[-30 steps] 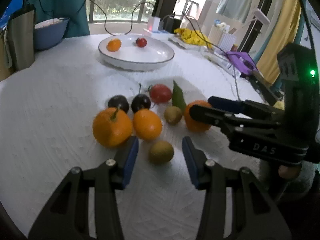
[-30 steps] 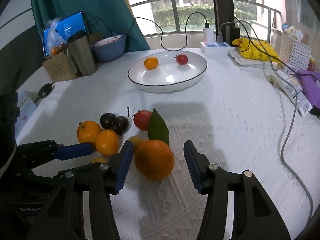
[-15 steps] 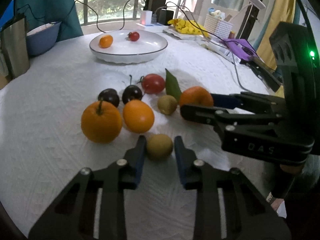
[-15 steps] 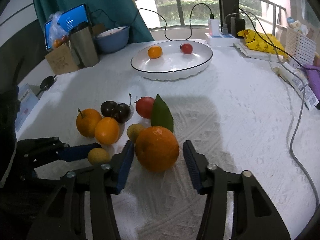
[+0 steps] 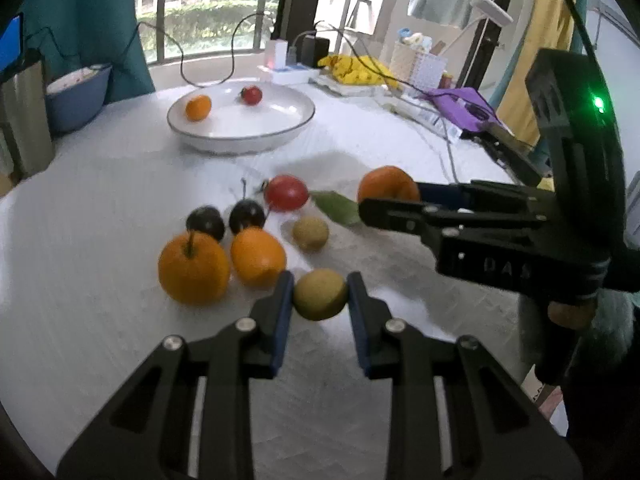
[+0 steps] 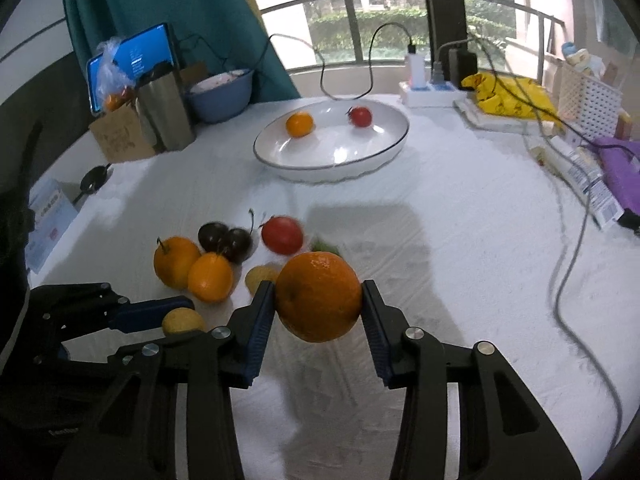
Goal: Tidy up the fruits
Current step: 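Grasp the kiwi with the left gripper while the right gripper grasps the large orange, then carry the kiwi and the large orange in both grippers onto the plate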
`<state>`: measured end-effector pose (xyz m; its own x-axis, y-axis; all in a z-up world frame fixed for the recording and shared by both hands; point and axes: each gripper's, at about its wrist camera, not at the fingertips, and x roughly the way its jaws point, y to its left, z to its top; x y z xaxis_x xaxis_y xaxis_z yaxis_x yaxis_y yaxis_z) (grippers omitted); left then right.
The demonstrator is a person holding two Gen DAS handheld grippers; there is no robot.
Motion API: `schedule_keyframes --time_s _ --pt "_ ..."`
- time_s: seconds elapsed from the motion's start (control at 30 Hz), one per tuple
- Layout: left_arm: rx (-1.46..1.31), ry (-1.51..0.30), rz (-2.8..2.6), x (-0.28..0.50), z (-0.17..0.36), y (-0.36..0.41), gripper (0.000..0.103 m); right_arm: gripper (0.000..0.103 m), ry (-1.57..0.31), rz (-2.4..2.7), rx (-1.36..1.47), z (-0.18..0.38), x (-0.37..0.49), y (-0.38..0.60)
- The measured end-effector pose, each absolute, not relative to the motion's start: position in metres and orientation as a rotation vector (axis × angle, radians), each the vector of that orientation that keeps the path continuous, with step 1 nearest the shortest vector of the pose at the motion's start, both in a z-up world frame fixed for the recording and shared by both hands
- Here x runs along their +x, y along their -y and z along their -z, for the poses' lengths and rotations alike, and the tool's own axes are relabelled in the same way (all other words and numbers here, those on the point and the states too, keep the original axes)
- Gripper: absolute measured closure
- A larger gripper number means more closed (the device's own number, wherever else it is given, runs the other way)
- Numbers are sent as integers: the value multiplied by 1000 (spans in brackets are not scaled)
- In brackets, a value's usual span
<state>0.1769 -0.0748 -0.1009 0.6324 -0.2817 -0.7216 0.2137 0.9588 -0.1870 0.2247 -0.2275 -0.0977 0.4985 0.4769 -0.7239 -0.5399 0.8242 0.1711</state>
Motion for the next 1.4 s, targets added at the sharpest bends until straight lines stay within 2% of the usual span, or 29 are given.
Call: schedule_keyframes --time_s 0.57,1.4 --pt "-65 -727 278 203 56 63 75 57 -767 -591 -93 55 259 230" --pt "-39 -664 237 291 44 7 75 57 -711 -613 -159 24 333 185"
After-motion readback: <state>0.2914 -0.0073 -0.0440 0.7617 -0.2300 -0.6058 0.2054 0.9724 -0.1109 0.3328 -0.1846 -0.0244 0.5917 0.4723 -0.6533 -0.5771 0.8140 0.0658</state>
